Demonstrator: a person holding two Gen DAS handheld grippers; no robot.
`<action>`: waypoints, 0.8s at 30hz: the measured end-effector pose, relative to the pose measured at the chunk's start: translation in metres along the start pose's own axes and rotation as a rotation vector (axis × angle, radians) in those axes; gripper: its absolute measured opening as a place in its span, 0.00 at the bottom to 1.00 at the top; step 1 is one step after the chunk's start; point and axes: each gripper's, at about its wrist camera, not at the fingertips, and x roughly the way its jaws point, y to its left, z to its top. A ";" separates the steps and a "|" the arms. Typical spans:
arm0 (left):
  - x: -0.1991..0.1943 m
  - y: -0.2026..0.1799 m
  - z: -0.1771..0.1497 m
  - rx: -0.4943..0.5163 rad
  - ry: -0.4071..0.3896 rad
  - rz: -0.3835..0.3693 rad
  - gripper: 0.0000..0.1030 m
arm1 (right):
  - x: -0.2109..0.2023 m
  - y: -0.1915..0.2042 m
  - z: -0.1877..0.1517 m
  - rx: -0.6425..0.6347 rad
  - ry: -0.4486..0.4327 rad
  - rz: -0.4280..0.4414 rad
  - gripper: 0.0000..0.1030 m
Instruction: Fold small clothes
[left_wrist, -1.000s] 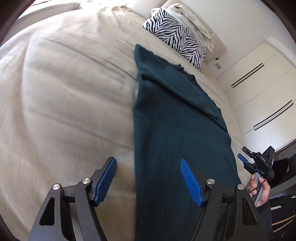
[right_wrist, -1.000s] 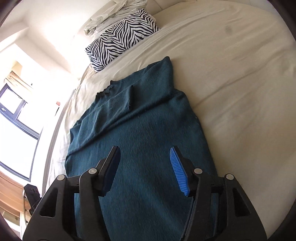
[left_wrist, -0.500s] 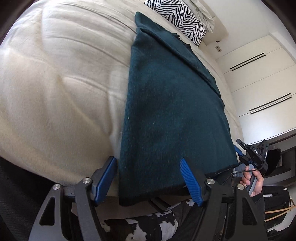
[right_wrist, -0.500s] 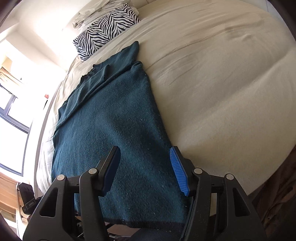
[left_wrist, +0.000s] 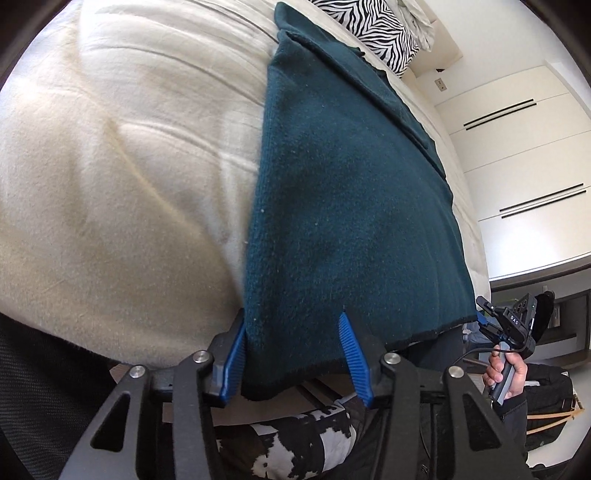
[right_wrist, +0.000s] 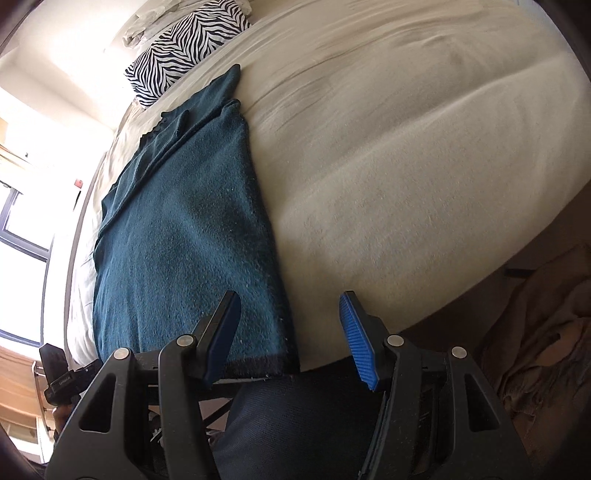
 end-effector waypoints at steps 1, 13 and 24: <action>0.001 0.000 0.000 0.000 0.003 -0.002 0.49 | 0.001 -0.003 0.000 0.007 0.017 0.004 0.53; 0.000 0.002 -0.009 0.017 0.023 0.012 0.09 | 0.009 0.007 -0.009 -0.047 0.087 0.008 0.12; -0.042 -0.005 -0.005 0.009 -0.058 -0.156 0.07 | -0.016 0.050 -0.011 -0.126 0.060 0.150 0.07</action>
